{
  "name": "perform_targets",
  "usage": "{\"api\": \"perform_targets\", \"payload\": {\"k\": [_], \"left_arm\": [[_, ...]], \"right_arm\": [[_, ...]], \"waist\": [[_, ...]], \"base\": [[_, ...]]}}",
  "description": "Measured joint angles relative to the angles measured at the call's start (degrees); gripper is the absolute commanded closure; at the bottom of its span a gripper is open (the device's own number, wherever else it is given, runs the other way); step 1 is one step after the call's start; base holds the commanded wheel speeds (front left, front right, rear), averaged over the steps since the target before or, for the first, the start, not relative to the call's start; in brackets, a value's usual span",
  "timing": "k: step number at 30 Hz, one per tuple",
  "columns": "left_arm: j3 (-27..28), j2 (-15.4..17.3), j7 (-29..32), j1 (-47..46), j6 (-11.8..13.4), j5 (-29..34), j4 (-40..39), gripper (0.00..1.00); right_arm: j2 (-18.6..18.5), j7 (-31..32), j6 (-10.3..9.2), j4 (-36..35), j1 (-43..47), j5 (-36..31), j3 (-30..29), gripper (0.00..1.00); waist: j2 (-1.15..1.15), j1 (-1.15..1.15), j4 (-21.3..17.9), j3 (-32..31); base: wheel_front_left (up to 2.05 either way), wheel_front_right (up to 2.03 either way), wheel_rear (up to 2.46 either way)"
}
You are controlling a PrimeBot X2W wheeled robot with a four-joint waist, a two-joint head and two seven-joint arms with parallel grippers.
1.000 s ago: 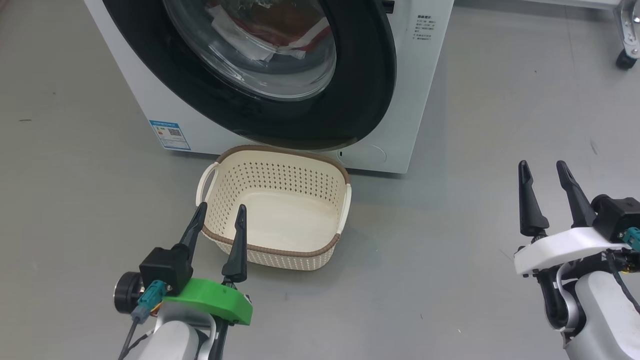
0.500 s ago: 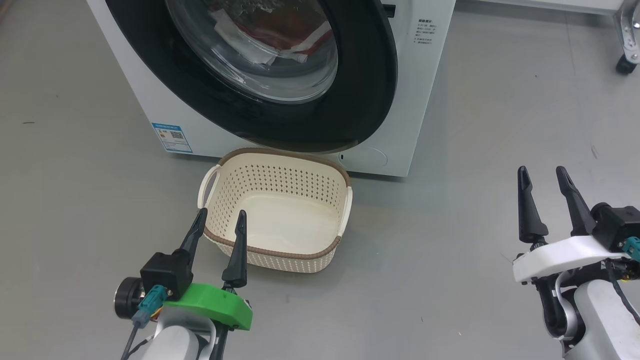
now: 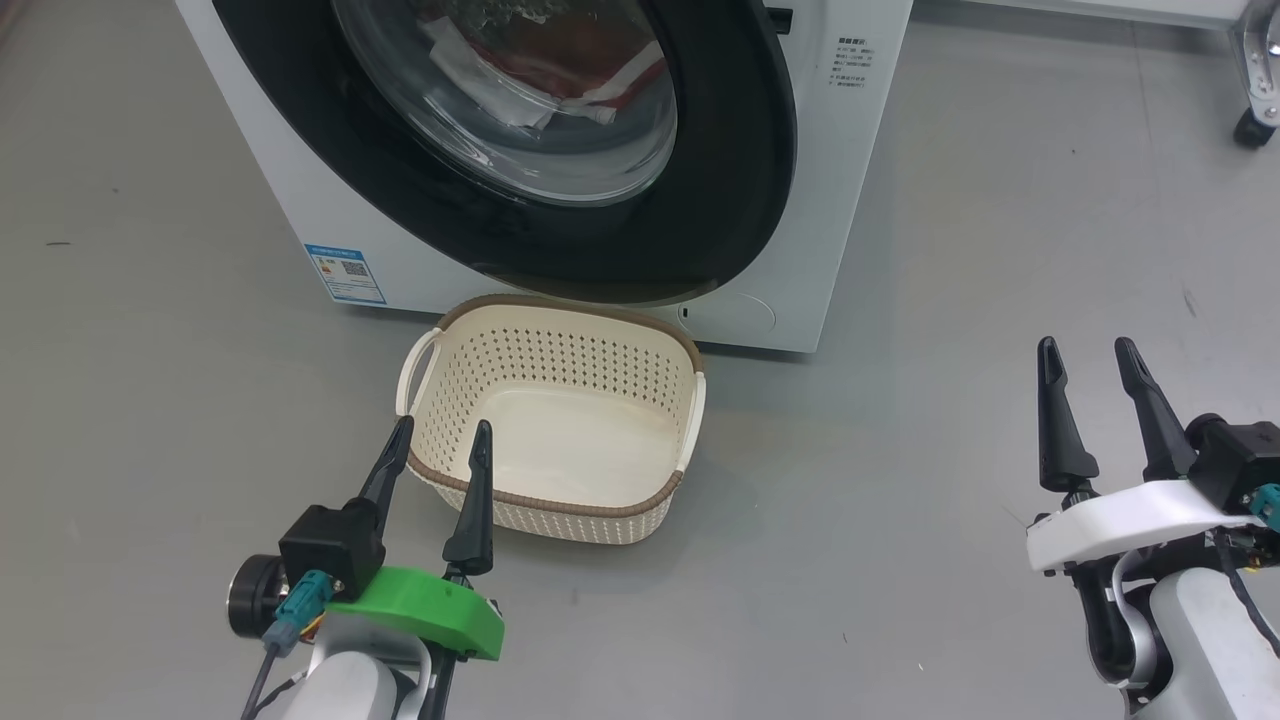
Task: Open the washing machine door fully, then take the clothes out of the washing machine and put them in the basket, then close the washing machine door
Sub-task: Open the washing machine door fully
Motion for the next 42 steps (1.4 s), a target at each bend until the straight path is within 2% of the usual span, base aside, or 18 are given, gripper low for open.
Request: {"api": "perform_targets", "payload": {"k": [22,29,42], "left_arm": [[0.1,0.0,0.0,0.2,-0.2,0.0,-0.2,0.00],[-0.4,0.0,0.0,0.2,-0.2,0.0,-0.9,0.00],[-2.2,0.0,0.0,-0.5,-0.4,0.0,-1.9,0.00]], "right_arm": [[-0.1,-0.2,-0.42,-1.7,1.0,-0.3,-1.1,0.00],[-1.4,-0.1,-0.38,-3.0,0.5,-0.9,-1.4,0.00],[-4.7,4.4,1.70,-4.8,-10.3,0.6,-3.2,0.00]], "waist": [[0.00,0.00,0.3,0.5],[0.00,0.00,0.6,2.1],[0.00,0.00,2.0,6.8]], "base": [[0.00,0.00,0.00],[0.00,0.00,0.00],[0.00,0.00,0.00]]}}
